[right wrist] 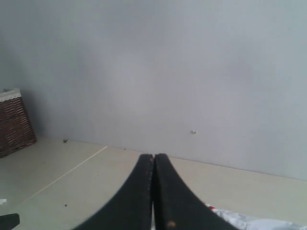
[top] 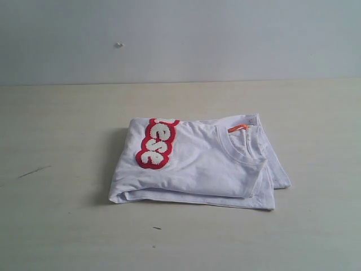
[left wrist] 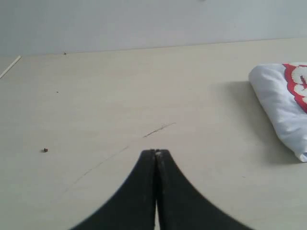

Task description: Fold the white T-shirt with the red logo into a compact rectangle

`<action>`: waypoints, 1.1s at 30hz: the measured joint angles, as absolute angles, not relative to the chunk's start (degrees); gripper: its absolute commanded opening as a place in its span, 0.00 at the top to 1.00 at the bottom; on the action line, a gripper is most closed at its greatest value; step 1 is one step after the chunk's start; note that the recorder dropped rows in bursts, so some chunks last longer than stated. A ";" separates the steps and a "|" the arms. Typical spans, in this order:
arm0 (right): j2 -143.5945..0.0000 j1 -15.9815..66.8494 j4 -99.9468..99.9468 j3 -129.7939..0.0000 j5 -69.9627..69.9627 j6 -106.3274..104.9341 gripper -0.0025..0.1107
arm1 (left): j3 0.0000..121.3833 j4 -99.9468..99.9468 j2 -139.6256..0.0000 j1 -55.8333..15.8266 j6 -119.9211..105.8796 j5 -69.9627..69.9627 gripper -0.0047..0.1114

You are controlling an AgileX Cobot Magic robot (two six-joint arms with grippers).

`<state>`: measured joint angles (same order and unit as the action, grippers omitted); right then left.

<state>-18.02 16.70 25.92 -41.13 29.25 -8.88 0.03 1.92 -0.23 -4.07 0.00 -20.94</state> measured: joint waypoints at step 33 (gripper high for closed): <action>-0.26 -1.54 -2.92 -0.29 8.06 -7.16 0.98 | 0.03 1.92 -0.23 -4.07 0.00 -20.94 0.96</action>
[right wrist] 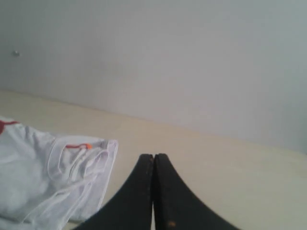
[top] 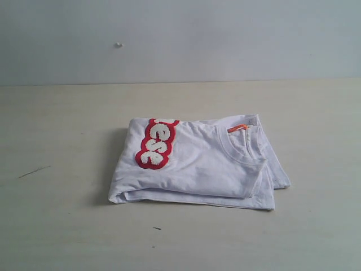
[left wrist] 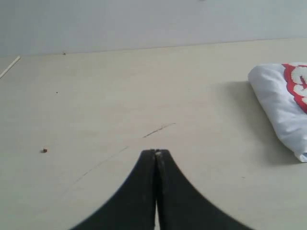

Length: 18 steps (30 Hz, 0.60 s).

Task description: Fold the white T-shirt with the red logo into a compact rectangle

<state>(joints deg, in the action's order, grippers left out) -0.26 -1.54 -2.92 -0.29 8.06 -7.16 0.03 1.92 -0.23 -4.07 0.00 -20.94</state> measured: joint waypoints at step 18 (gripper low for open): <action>-0.26 -1.67 -2.92 -0.29 15.39 -1.34 0.98 | 0.03 1.92 -0.23 -4.07 0.00 -20.94 0.96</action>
